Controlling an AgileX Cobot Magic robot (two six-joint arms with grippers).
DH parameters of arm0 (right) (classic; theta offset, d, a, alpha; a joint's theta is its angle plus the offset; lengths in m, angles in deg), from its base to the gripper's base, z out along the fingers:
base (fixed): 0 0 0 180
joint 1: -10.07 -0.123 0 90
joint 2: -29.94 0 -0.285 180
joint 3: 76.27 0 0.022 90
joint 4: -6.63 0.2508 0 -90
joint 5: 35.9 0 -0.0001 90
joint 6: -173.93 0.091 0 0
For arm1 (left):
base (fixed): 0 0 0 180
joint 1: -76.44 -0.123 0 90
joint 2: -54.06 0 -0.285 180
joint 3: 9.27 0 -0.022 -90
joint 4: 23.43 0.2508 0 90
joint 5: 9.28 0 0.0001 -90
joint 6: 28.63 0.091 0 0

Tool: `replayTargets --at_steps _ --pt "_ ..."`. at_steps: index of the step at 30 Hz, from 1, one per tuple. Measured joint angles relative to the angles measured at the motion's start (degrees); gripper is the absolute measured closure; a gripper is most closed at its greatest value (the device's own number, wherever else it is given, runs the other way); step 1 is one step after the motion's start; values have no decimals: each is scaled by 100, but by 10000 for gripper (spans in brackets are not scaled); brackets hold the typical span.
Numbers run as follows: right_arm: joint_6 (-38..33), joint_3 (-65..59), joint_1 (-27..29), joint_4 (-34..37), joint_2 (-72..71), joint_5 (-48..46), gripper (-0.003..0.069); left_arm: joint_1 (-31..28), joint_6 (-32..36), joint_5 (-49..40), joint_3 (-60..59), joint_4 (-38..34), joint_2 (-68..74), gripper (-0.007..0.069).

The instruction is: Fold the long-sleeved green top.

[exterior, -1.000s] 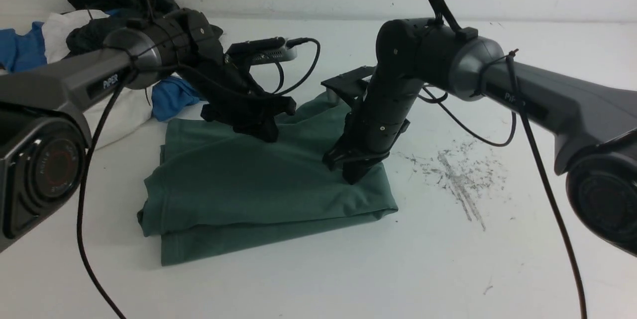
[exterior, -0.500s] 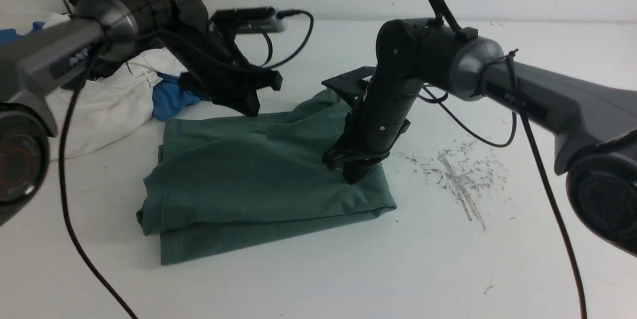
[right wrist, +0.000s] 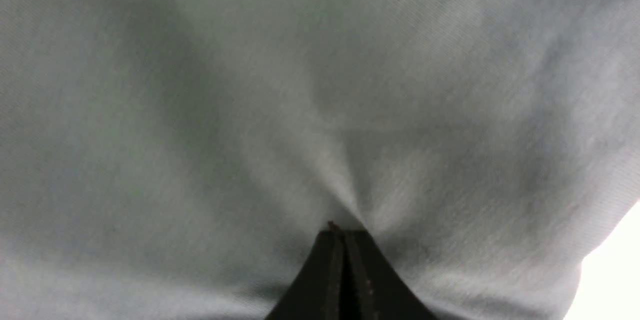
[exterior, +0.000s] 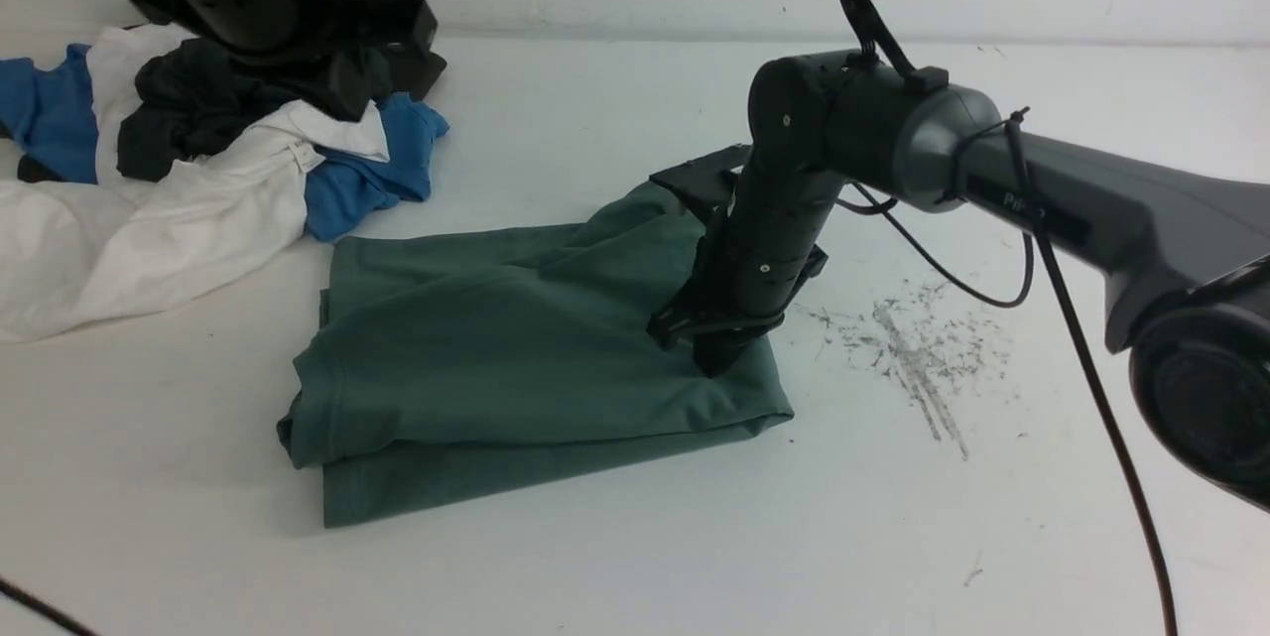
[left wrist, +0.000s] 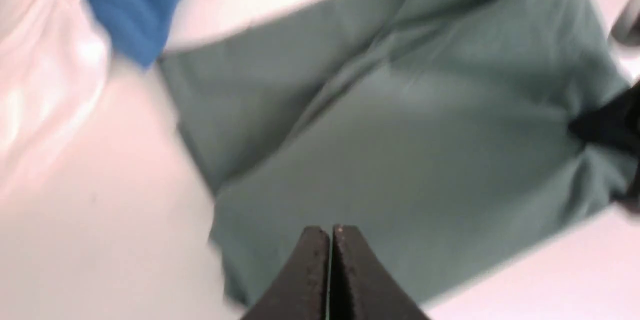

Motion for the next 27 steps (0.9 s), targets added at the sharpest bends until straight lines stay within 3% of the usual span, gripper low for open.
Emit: replayTargets --at_steps 6,12,27 --pt "308 -353 39 -219 -131 183 673 0 -139 64 -1869 -36 -1439 629" --pt "552 -1194 267 -264 -581 392 673 0 -139 220 -3013 -245 -2452 629" --pt "1114 -4311 601 -873 -2558 247 673 0 -129 289 -3988 -442 -3219 629"
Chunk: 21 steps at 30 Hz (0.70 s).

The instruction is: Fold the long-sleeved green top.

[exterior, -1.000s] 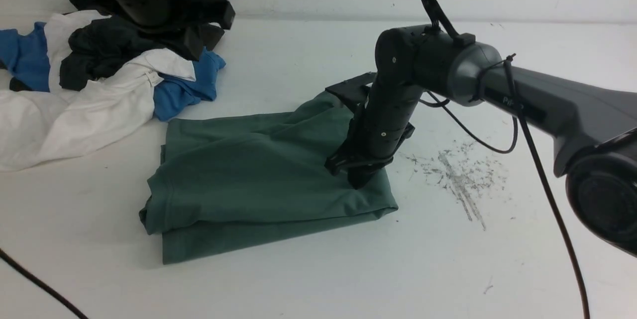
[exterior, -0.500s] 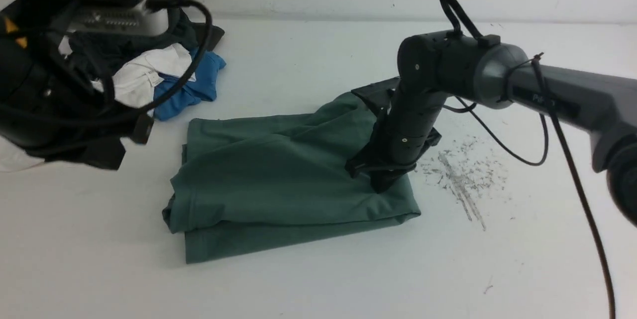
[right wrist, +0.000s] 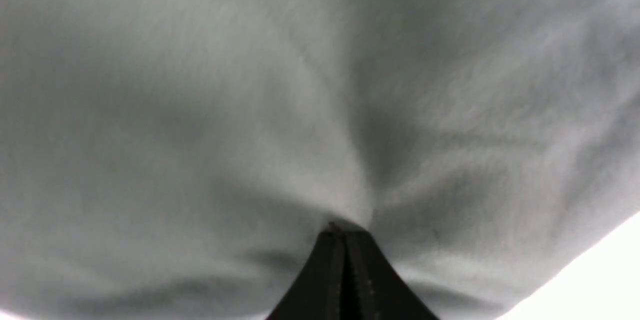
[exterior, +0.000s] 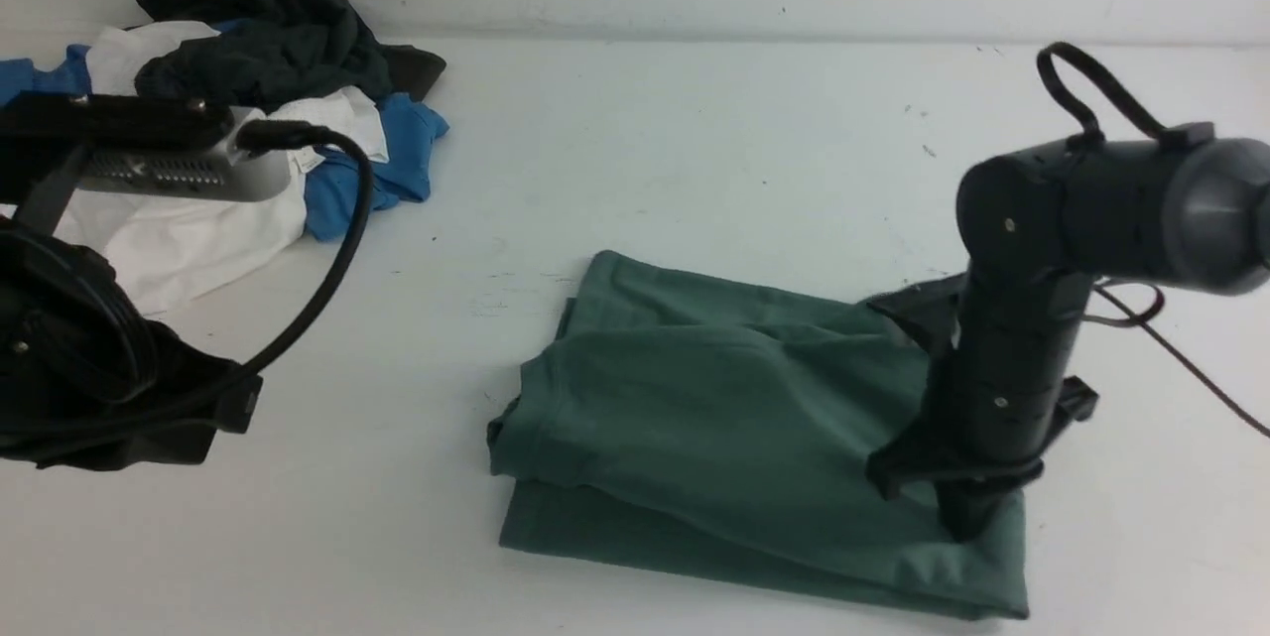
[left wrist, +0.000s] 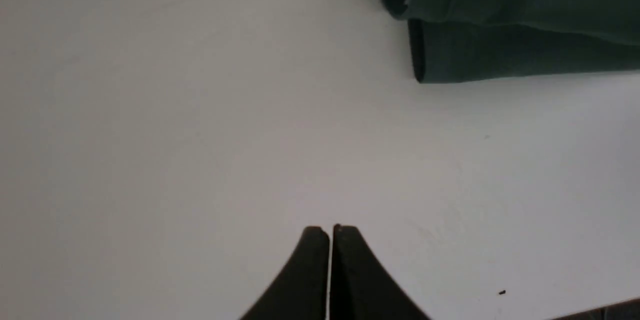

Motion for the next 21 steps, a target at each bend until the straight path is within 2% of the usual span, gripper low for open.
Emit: replayTargets --at_steps 7,14,21 --pt "237 -297 10 -244 -1007 24 673 0 279 283 -65 -298 90 629" --pt "357 -301 15 -115 -2395 -298 673 0 1358 825 -40 -1385 1028 629" --pt "373 -315 15 73 -3367 -390 673 0 2046 1113 255 -1831 2264 616"
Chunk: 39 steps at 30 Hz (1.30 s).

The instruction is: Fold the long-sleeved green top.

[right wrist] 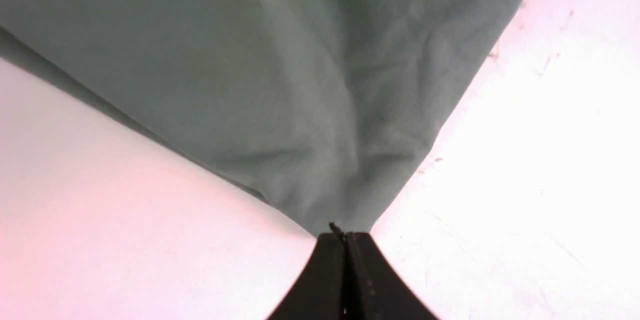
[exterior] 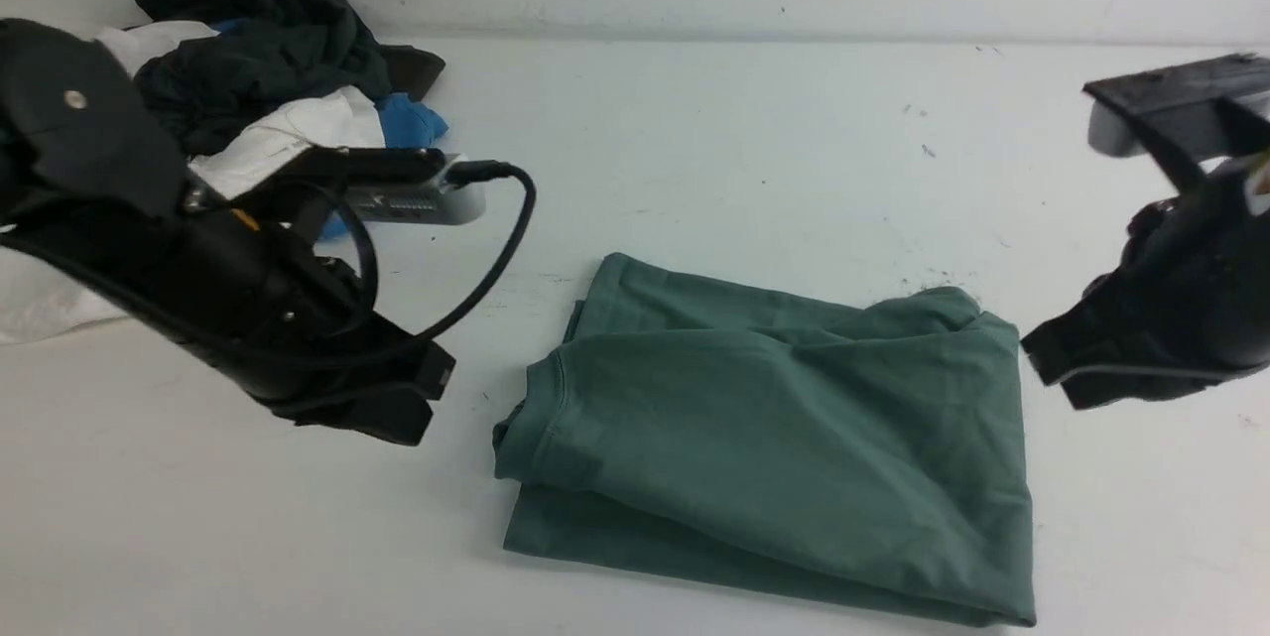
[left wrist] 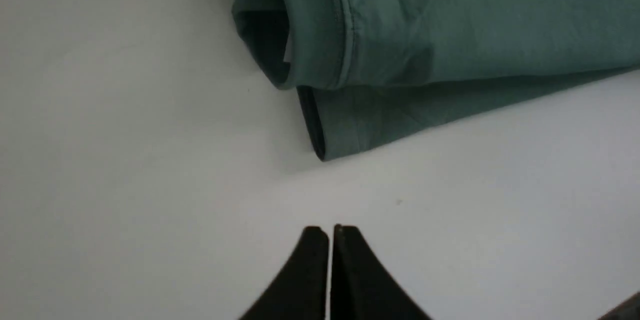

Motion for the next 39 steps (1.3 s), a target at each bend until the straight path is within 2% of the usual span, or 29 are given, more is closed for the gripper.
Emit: replayTargets --at_steps 4,7,9,10,13,16,23,24,25,27,29,30,31,39 --pt "32 -2 0 37 -594 -42 673 0 347 338 384 -293 766 526" --pt "115 -13 0 41 -789 -72 673 0 496 618 682 -482 1206 407" --pt "115 -46 0 41 -821 -72 673 0 502 680 772 -561 1344 366" --pt "126 -171 0 41 -845 -72 673 0 548 732 909 -731 1610 292" --pt "132 -431 0 41 -845 -72 673 0 816 738 1000 -1003 1928 225" --pt "132 -791 0 41 -845 -72 673 0 1224 738 1000 -1394 2197 204" --pt "132 -1094 6 41 -845 -72 673 0 1539 649 1010 -1824 2482 239" --pt "132 -1094 6 41 -845 -54 673 0 1552 591 1010 -1836 2505 284" --pt "132 -1094 6 41 -845 -53 673 0 1552 579 1010 -1836 2505 291" --pt "132 -1094 6 41 -845 -6 673 0 1552 450 1010 -1857 2505 417" --pt "132 -1094 6 41 -845 22 673 0 1552 350 1010 -1861 2505 498" --pt "132 -1094 6 41 -845 44 673 0 1552 225 1010 -1861 2505 565" --pt "132 -1094 6 41 -845 50 673 0 1552 167 1017 -1861 2505 587" --pt "132 -1094 6 41 -845 69 673 0 1226 -656 1097 -1700 2166 608"
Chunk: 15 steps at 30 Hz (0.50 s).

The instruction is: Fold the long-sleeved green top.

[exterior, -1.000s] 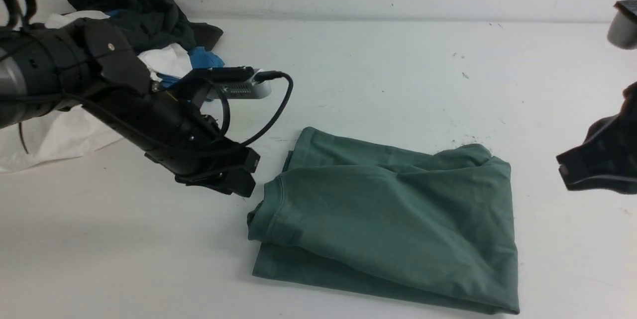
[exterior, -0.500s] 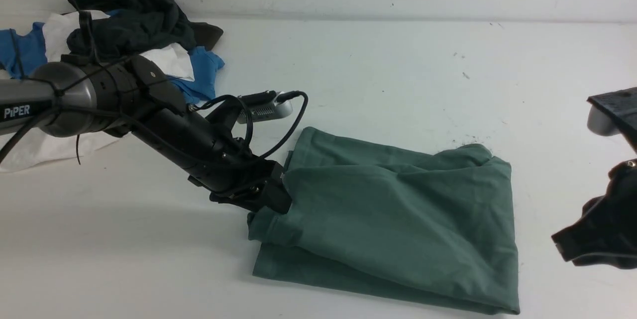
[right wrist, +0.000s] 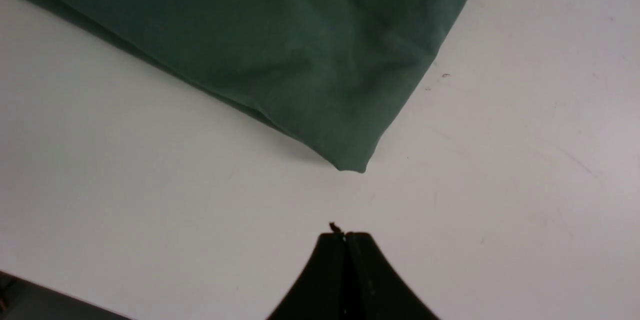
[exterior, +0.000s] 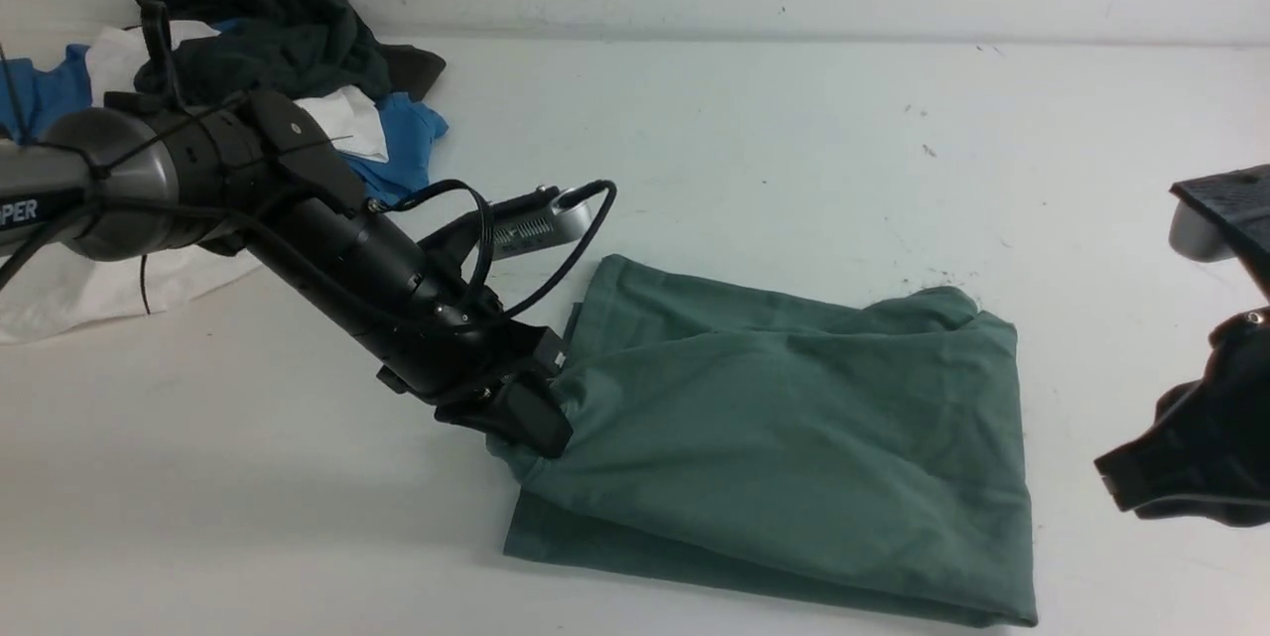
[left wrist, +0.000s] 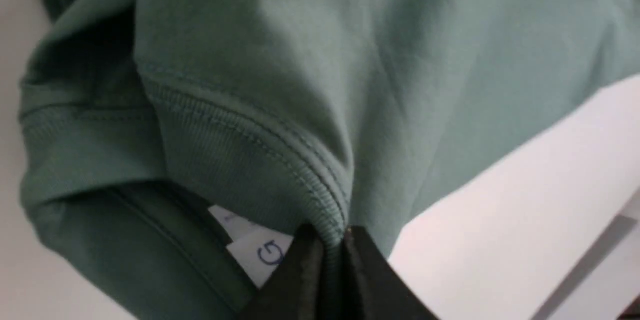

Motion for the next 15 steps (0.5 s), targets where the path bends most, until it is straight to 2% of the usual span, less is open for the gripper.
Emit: replayTargets --at_steps 7,13,15 --pt "0 0 0 0 0 67 673 0 -989 -224 6 884 -522 608" --pt "0 0 0 0 0 284 673 0 -1141 -471 -10 1091 -524 604" --pt "0 0 0 0 0 359 673 0 -1223 -479 -10 1225 -524 579"
